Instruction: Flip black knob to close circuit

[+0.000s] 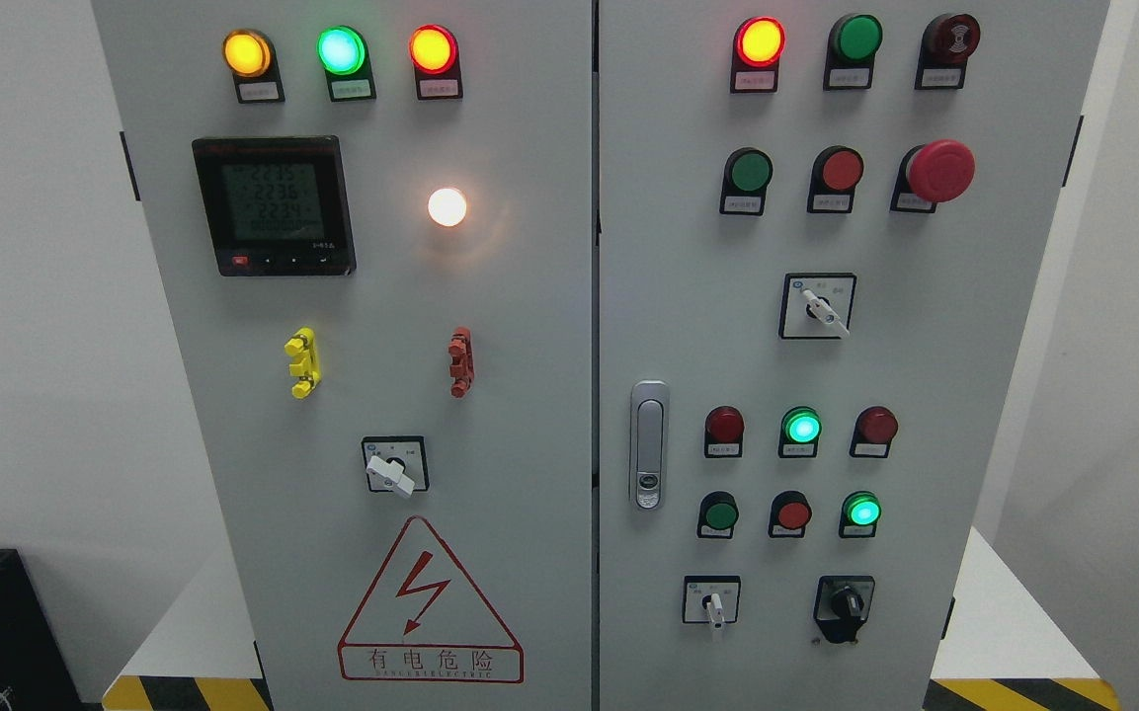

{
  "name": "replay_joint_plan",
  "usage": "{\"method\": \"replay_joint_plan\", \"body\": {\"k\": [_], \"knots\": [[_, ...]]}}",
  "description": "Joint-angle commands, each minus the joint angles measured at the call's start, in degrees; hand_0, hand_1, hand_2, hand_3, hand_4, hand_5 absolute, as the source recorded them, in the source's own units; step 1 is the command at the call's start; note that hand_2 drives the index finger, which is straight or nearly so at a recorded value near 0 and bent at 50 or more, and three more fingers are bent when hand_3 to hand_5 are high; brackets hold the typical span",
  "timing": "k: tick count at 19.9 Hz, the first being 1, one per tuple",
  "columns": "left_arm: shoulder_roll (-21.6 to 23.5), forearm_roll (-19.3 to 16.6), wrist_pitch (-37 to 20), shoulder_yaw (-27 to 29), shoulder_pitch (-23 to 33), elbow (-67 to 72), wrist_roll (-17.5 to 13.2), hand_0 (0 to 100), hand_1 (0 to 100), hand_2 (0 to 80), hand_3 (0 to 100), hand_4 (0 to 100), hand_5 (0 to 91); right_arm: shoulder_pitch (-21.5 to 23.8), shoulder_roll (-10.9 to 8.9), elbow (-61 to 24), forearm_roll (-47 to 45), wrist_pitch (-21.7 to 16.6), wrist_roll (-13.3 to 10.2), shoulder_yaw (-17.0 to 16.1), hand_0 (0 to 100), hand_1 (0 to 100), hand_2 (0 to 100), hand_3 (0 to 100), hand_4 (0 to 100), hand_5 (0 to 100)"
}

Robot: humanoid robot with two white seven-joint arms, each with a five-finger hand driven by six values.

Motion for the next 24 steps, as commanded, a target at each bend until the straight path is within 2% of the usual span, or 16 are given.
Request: {"method": "replay_joint_plan", "body": {"k": [1,10,12,13,15,17,19,20,22,23,24], "knots": [[0.00,0.00,-0.16,0.00,1.14,0.00,0.01,12,56,0.0,0,0,0.0,-0.03,-1.06,0.12,1.14,0.30,-0.33,0.37,0,36,0,0,0,0],[0.00,0.00,-0.16,0.00,1.14,0.00,0.01,12,56,0.0,0,0,0.0,0.06,-0.80,-0.67,1.06,-0.49,-0.33,0.54,0,35,0,0,0,0],[0.00,0.00,-0.16,0.00,1.14,0.00,0.01,12,56,0.0,0,0,0.0,0.32,-0.88,-1.64,1.23,-2.67,-0.59,1.06,0,36,0,0,0,0],[0.00,0.00,-0.16,0.00,1.14,0.00,0.01,12,56,0.0,0,0,0.0,0.41,-0.88,-2.08,1.23,-4.60,-1.20,2.20,0,38,0,0,0,0],[0.00,0.00,-0.16,0.00,1.14,0.00,0.01,12,56,0.0,0,0,0.0,1.72,-1.32,-3.57,1.32,-8.56,-3.57,7.02,0,40,0,1,0,0],[0.00,0.00,-0.16,0.00,1.14,0.00,0.01,12,56,0.0,0,0,0.0,3.39,-1.67,-6.81,1.49,-13.13,-6.38,13.08,0,41,5,9,0,0],[0.00,0.00,-0.16,0.00,1.14,0.00,0.01,12,56,0.0,0,0,0.0,5.41,-3.51,-12.07,1.58,-15.34,-9.89,17.22,0,41,12,19,8,0],[0.00,0.00,-0.16,0.00,1.14,0.00,0.01,12,56,0.0,0,0,0.0,6.20,-4.22,-14.89,1.58,-15.61,-10.78,18.55,0,41,14,21,10,0],[0.00,0.00,-0.25,0.00,1.14,0.00,0.01,12,56,0.0,0,0,0.0,7.61,-5.36,-19.29,1.76,-15.70,-10.97,19.70,0,43,23,34,23,0],[0.00,0.00,-0.16,0.00,1.14,0.00,0.01,12,56,0.0,0,0,0.0,7.79,-5.89,-20.79,1.84,-15.87,-10.97,19.96,0,43,24,35,25,0],[0.00,0.00,-0.16,0.00,1.14,0.00,0.01,12,56,0.0,0,0,0.0,7.88,-6.33,-21.76,2.28,-16.39,-11.14,20.49,0,43,27,40,29,5]]}}
